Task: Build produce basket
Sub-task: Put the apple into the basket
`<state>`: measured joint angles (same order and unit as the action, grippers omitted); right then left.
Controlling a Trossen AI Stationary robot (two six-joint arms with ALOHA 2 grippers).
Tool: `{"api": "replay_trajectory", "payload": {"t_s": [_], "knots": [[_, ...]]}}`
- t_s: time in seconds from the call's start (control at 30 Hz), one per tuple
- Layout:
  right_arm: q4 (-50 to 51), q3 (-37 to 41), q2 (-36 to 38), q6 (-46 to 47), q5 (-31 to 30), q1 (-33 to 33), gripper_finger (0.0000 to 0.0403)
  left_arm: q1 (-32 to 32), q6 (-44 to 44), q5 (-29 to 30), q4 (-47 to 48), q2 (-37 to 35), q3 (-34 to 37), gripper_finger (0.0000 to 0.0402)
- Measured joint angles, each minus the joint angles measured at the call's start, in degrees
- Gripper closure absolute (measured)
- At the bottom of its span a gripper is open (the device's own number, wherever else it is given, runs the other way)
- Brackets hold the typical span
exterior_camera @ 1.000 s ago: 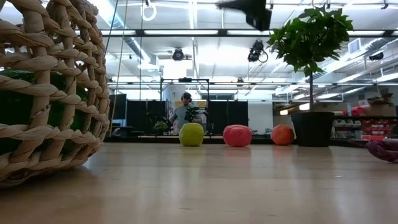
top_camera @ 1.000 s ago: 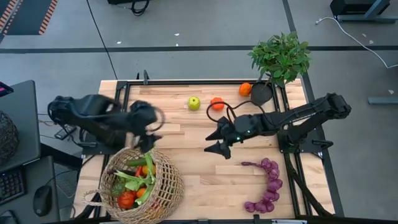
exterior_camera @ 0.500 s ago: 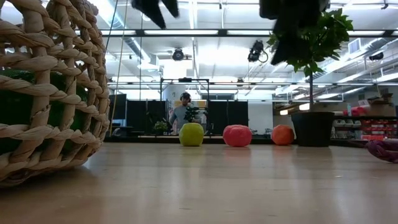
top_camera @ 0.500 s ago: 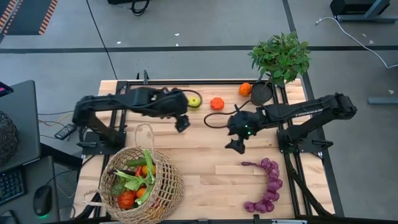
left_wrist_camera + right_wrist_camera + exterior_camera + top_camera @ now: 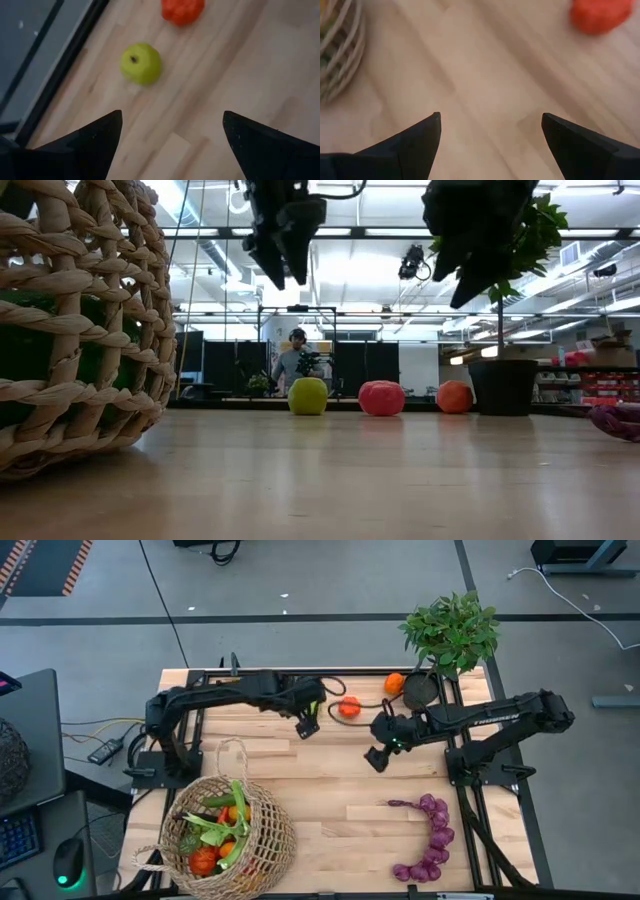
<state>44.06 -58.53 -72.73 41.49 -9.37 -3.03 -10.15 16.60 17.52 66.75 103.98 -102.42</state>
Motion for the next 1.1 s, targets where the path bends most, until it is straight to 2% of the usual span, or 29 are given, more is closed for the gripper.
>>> {"api": "replay_trajectory", "payload": {"t_s": [0.07,0.13,0.23,0.4,0.53,0.7,0.9,1.1], "knots": [[-1.56,0.48,-0.21,1.76,-1.79,0.85,0.0054,-1.4,-2.61,-1.96,-1.46,-0.02,-0.01,0.0049],[-2.74,0.9,-0.38,4.39,-1.87,2.22,0.0054,-2.77,-4.25,-6.17,-3.08,-0.29,-0.01,0.0049],[-4.2,1.35,-1.2,7.91,-1.4,4.32,0.0054,-4.04,-7.07,-9.53,-6.32,-0.39,-0.01,0.0049],[-5.33,1.34,-3.95,6.54,-0.74,6.92,0.0054,-5.66,-10.81,-14.67,-11.43,-0.39,-0.01,0.0049],[-6.77,1.34,-6.7,3.43,0.41,8.03,0.0054,-6.96,-12.71,-14.82,-13.78,-0.41,0.27,0.0049],[-8.62,1.34,-9.26,1.32,-0.05,8.54,0.0054,-9.77,-11.94,-14.93,-20.14,-0.46,6.65,0.0049],[-10.74,1.32,-10.34,-3.87,-3.86,10.5,0.0054,-13.61,-4.93,-14.53,-23.98,-0.42,14.17,0.0049],[-17.27,1.32,-10.43,-6.17,-2.05,12.97,0.0054,-16.29,1.51,-11.98,-27.78,2.02,18.27,0.0049]]}}
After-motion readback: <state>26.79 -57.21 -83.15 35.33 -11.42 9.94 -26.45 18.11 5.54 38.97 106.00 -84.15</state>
